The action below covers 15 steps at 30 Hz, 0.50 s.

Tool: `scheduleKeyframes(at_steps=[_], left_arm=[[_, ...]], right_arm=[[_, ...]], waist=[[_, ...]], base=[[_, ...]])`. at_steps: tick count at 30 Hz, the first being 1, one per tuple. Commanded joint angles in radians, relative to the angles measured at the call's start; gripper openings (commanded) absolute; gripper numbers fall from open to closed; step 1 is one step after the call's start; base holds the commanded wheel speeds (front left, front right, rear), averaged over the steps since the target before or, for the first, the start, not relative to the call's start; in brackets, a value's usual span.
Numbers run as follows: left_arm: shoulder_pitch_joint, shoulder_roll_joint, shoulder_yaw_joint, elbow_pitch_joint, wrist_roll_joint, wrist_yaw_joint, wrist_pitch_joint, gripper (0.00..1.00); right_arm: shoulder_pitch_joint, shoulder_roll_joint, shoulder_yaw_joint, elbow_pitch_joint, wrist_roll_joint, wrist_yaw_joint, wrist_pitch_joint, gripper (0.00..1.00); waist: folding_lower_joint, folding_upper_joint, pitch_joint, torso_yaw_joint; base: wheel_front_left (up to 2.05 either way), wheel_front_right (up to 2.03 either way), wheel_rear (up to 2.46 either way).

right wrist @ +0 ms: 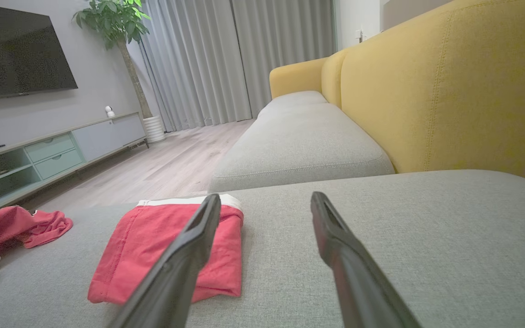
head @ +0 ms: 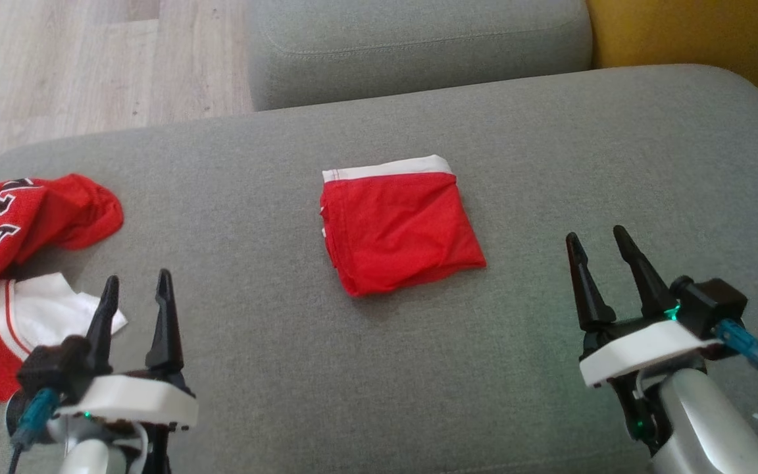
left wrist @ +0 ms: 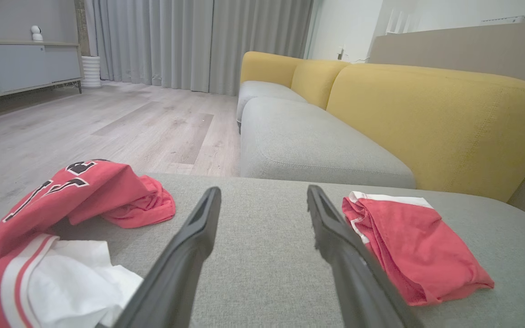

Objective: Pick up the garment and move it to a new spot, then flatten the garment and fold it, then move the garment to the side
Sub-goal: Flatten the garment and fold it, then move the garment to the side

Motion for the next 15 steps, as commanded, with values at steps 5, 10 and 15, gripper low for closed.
scheduleKeyframes(at_steps=[5,10,15], left_arm=[[-0.025,-0.014,0.070,-0.010,0.034,-0.027,-0.012,1.00],[-0.026,-0.035,0.092,-0.002,0.053,-0.051,-0.012,1.00],[-0.028,-0.052,0.106,0.004,0.066,-0.070,-0.012,1.00]], right_arm=[[-0.033,0.002,0.002,-0.012,-0.015,-0.001,-0.006,1.00],[-0.039,0.004,0.004,-0.002,-0.017,-0.001,-0.006,1.00],[-0.049,0.002,0.013,0.016,-0.010,-0.001,-0.006,1.00]], waist=[[0.0000,0.0000,0.001,0.013],[0.0000,0.0000,-0.002,0.024],[0.0000,0.0000,-0.005,0.035]], base=[[0.00,0.00,0.00],[0.00,0.00,0.00],[0.00,0.00,0.00]])
